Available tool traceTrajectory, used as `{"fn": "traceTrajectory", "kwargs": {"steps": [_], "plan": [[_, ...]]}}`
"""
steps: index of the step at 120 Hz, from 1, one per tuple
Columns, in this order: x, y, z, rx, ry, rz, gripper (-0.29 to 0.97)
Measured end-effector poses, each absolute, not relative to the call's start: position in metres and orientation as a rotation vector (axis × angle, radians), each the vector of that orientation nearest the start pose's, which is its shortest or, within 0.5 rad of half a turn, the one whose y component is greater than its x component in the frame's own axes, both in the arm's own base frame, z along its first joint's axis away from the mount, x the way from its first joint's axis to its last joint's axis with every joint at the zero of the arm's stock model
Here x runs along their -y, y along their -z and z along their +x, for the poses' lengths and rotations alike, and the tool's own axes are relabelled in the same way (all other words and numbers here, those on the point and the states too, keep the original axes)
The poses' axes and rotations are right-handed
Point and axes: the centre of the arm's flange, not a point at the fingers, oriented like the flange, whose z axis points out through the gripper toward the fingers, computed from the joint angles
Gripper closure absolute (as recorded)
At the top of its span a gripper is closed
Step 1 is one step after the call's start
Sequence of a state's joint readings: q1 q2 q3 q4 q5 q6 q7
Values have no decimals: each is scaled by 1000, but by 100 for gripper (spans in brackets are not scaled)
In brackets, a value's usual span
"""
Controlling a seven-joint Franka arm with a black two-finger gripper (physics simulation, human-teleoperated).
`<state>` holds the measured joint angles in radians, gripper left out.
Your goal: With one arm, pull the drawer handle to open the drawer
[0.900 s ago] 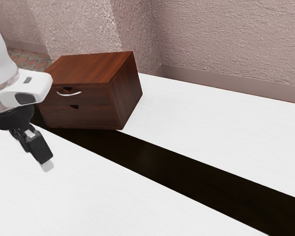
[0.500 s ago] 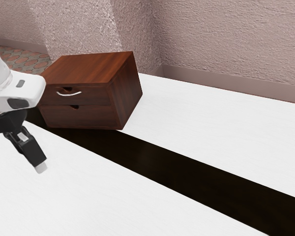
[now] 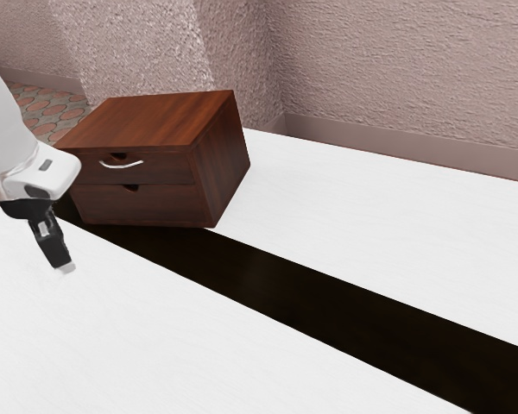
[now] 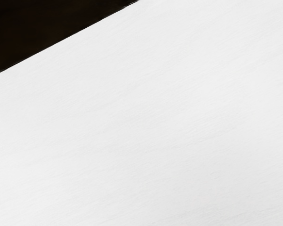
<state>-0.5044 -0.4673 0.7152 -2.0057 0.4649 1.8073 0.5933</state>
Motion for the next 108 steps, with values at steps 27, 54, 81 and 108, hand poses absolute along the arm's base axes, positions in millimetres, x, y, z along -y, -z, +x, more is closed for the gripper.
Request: {"fn": "traceTrajectory", "kwargs": {"steps": [27,54,81,108], "plan": [[-243,-608,489,-1062,247,-2706,0],[-262,-594,503,-1364,229,-2528,0],[-292,-587,507,-1521,206,-2399,0],[-303,-590,538,-1599,219,-2311,0]]}}
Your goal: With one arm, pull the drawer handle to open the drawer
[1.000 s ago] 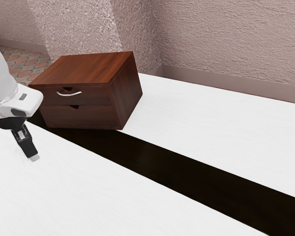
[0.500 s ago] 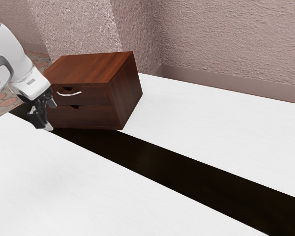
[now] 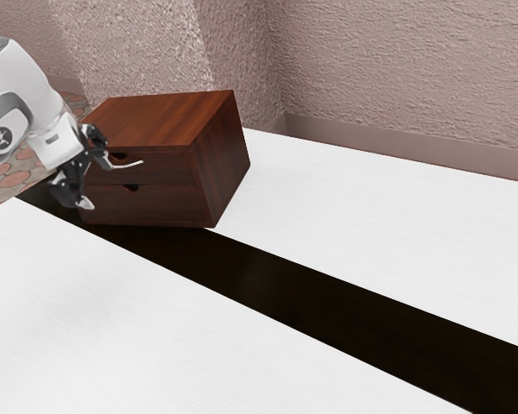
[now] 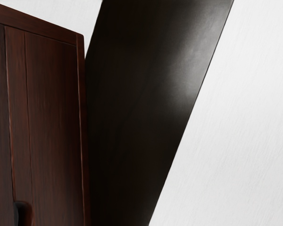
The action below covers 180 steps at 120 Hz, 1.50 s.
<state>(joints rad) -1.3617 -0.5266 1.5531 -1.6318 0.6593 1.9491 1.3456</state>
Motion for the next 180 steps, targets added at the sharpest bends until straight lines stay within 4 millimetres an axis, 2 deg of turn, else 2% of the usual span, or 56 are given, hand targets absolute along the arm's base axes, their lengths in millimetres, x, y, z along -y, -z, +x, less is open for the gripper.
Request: {"fn": "traceTrajectory", "kwargs": {"steps": [18,47,72,84,96,116,146,154,180], "plan": [[-315,-585,549,-1614,213,-2289,0],[-317,-584,555,-1583,277,-2293,0],[-333,-571,570,-1491,316,-2325,0],[-346,-568,571,-1444,330,-2341,0],[-349,-568,574,-1420,351,-2345,0],[-366,-558,579,-1376,362,-2372,0],[-363,-544,583,-1380,375,-2394,0],[-362,-539,584,-1382,371,-2402,-5],[-365,-532,583,-1370,363,-2421,0]]}}
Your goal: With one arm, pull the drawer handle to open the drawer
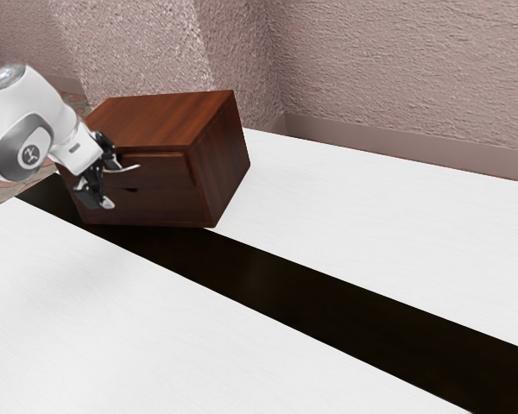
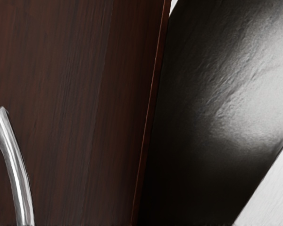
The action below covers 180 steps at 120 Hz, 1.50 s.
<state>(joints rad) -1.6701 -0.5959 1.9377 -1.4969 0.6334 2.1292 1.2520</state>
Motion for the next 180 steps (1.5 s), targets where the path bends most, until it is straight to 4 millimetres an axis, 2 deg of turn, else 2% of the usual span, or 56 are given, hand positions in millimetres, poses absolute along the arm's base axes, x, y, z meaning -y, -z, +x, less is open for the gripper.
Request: {"fn": "traceTrajectory", "kwargs": {"steps": [14,30,40,48,58,68,87,109,125,146,157,180], "plan": [[-362,-526,577,-1373,331,-2430,-1],[-359,-529,567,-1367,331,-2435,3],[-357,-535,559,-1363,333,-2433,16],[-355,-537,552,-1363,336,-2436,20],[-352,-542,541,-1360,342,-2435,36],[-350,-543,534,-1358,344,-2438,38],[-346,-545,533,-1355,354,-2440,32],[-336,-547,536,-1364,368,-2430,15],[-342,-545,527,-1342,357,-2445,7],[-340,-550,514,-1328,364,-2449,3],[-338,-549,513,-1326,365,-2451,2],[-335,-559,520,-1313,407,-2421,0]]}}
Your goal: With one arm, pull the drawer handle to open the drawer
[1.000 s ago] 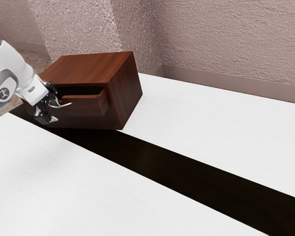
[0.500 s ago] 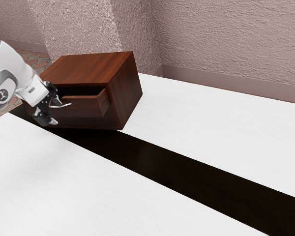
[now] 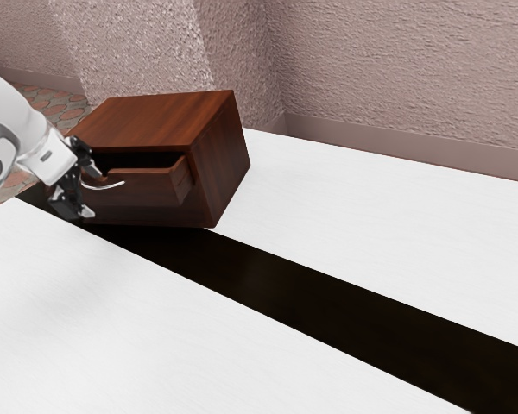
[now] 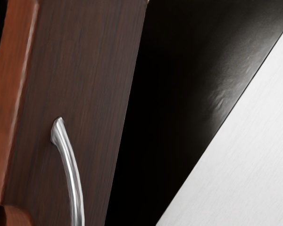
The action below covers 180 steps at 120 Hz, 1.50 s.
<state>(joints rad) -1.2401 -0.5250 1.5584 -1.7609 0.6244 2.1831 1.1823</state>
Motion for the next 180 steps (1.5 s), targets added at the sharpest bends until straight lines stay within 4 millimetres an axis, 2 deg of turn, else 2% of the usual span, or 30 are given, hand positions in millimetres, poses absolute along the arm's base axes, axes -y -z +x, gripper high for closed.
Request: {"fn": "traceTrajectory", "kwargs": {"steps": [38,67,86,103,119,136,152,168,180], "plan": [[-332,-544,526,-1317,419,-2441,0],[-335,-536,524,-1299,407,-2463,0],[-333,-524,518,-1298,379,-2483,1],[-332,-530,508,-1282,391,-2483,15],[-331,-536,496,-1267,397,-2482,17],[-330,-538,490,-1258,400,-2485,11],[-321,-542,493,-1269,415,-2472,5],[-317,-535,490,-1274,408,-2484,0],[-316,-537,483,-1264,409,-2484,3]]}}
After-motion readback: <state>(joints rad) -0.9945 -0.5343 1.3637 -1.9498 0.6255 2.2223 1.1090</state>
